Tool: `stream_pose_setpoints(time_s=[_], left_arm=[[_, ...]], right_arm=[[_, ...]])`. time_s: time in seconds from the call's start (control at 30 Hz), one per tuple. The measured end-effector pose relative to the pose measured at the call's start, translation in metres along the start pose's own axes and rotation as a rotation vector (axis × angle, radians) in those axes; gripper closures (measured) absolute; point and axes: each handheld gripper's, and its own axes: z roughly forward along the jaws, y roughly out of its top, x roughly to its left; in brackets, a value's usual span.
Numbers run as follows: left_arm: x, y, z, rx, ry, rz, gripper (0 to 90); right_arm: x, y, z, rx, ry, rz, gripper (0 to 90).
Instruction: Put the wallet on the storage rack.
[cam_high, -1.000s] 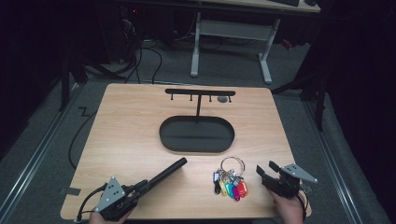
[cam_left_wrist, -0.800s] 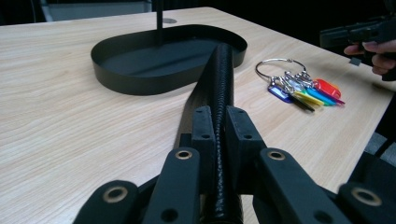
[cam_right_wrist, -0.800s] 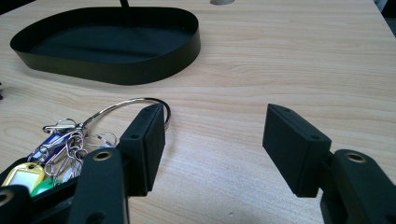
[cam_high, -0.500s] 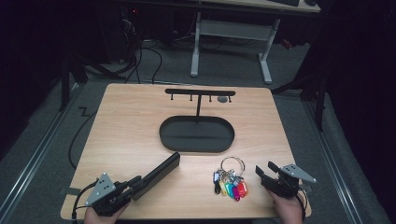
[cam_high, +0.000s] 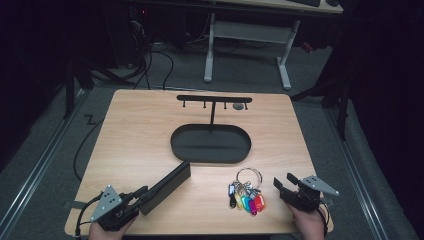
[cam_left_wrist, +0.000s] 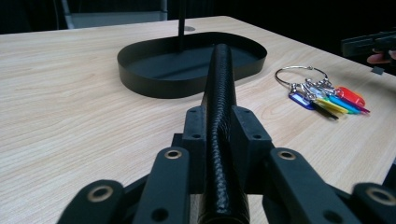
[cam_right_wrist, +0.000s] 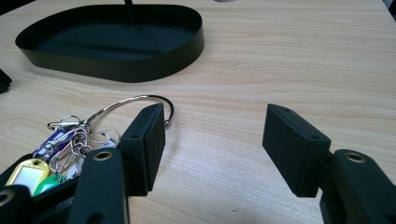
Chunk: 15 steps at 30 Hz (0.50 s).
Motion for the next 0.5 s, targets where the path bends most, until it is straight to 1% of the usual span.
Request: stream_pose_setpoints(time_s=[0.07, 0.1, 0.13, 0.17, 0.23, 0.4, 0.5], left_arm=[[0.0007, -0.0003, -0.0003, 0.003, -0.004, 0.001, 72.1], [0.0009, -0.0002, 0.0002, 0.015, -0.006, 0.004, 69.8], [0.0005, -0.0005, 0.0013, 0.028, -0.002, 0.010, 66.8], [-0.0007, -0.0018, 0.0030, 0.044, 0.006, 0.026, 65.4], [-0.0021, -0.0027, 0.0051, 0.060, 0.008, 0.042, 63.5], [-0.0051, -0.0023, 0.0067, 0.076, 0.014, 0.071, 57.3], [-0.0060, -0.0026, 0.0075, 0.089, 0.016, 0.087, 55.2]], right_arm=[[0.0011, -0.0001, 0.0009, 0.004, 0.000, 0.004, 39.7], [0.0011, -0.0001, 0.0011, 0.004, 0.001, 0.001, 39.7], [0.0012, -0.0001, 0.0012, 0.005, 0.002, 0.000, 39.7], [0.0013, 0.0000, 0.0012, 0.005, 0.001, 0.000, 39.7], [0.0012, 0.0000, 0.0012, 0.005, 0.001, 0.000, 39.7], [0.0003, 0.0001, 0.0006, 0.003, 0.001, -0.002, 39.7], [-0.0001, 0.0000, 0.0003, 0.003, 0.001, 0.001, 39.7]])
